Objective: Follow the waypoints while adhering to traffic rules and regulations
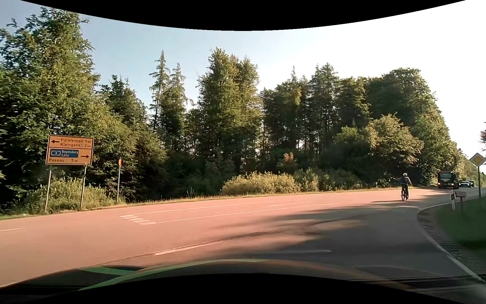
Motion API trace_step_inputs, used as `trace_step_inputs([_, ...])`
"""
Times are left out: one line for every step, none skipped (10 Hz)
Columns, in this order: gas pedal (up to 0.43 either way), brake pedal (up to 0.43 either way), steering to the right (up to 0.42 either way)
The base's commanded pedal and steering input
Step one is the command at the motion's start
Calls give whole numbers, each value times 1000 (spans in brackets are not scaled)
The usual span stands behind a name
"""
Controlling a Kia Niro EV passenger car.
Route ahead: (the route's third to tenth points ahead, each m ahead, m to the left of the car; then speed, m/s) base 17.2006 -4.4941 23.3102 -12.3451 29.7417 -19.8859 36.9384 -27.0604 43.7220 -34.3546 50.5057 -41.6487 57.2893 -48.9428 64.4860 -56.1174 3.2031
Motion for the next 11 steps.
trace_step_inputs([197,0,169])
trace_step_inputs([197,0,182])
trace_step_inputs([197,0,193])
trace_step_inputs([209,0,208])
trace_step_inputs([209,0,222])
trace_step_inputs([209,0,233])
trace_step_inputs([209,0,243])
trace_step_inputs([209,0,251])
trace_step_inputs([209,0,255])
trace_step_inputs([209,0,255])
trace_step_inputs([209,0,261])
